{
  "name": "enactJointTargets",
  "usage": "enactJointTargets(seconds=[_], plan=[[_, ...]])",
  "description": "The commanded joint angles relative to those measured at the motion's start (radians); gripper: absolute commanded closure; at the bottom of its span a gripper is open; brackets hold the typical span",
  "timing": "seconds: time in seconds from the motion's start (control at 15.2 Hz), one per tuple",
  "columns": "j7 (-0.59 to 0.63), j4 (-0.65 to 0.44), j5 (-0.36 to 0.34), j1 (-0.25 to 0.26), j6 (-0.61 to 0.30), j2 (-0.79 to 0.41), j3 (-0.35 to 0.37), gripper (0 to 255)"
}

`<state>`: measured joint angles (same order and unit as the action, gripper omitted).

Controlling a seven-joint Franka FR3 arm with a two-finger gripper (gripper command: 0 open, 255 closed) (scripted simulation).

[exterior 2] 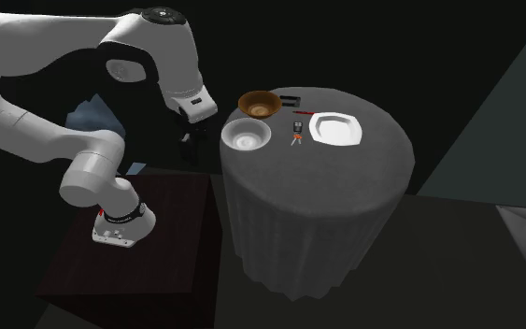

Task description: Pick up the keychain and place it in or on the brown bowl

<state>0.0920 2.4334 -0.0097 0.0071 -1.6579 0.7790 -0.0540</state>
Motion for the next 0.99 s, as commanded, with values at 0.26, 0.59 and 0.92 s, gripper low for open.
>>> enactJointTargets(seconds=[0.26, 0.59, 0.92], plan=[[0.144, -0.023, 0.056, 0.013, -0.067, -0.086, 0.088, 0], [0.32, -0.089, 0.101, 0.02, -0.148, -0.225, 0.19, 0], [0.496, -0.195, 0.11, 0.016, -0.216, -0.39, 0.281, 0]])
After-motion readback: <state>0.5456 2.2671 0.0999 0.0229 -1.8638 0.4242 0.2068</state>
